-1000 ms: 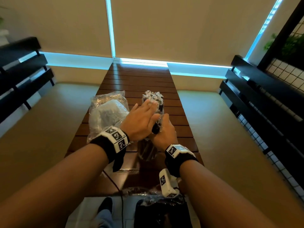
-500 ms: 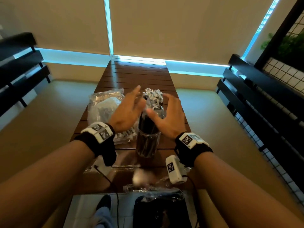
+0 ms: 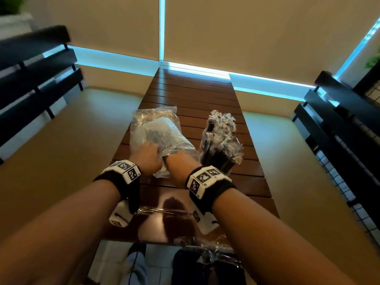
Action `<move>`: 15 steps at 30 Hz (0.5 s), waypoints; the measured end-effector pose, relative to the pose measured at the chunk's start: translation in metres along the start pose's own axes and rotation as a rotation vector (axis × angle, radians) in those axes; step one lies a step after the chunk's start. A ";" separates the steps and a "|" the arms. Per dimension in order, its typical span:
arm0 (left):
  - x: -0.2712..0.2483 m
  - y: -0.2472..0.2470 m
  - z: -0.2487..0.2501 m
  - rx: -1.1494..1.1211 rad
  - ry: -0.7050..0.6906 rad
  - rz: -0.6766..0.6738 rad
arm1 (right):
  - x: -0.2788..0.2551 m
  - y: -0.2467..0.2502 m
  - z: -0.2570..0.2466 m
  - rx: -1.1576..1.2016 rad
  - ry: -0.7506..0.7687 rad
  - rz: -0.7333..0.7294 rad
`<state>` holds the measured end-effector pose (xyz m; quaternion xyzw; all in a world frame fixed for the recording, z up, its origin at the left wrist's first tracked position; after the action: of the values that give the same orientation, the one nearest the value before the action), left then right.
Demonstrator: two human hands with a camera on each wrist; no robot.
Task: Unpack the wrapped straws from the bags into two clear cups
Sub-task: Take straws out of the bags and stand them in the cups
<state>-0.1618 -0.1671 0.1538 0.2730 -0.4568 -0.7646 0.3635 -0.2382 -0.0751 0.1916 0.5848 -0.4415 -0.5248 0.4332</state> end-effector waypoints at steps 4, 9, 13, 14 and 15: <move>0.002 0.015 -0.008 -0.121 -0.016 0.011 | 0.035 -0.021 0.006 0.121 -0.160 0.009; -0.003 0.027 -0.026 -0.199 -0.038 -0.030 | 0.073 -0.048 0.021 0.313 -0.366 -0.060; -0.006 0.023 -0.041 -0.242 -0.013 -0.084 | 0.084 -0.059 0.016 0.418 -0.369 -0.161; -0.006 0.023 -0.044 -0.238 -0.010 -0.094 | 0.087 -0.061 0.014 0.418 -0.354 -0.161; -0.006 0.022 -0.047 -0.238 -0.007 -0.103 | 0.090 -0.064 0.013 0.405 -0.321 -0.165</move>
<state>-0.1167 -0.1925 0.1538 0.2482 -0.3495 -0.8320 0.3521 -0.2417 -0.1485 0.1077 0.6026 -0.5514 -0.5455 0.1877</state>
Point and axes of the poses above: each hand's wrist, its own x-axis towards the middle knuckle, its own y-axis out of the back of the hand, z = x × y, the point moved 4 cm from there along x, towards the middle knuckle, and after that the axes turned 2 degrees about -z, right-handed, at the moved point
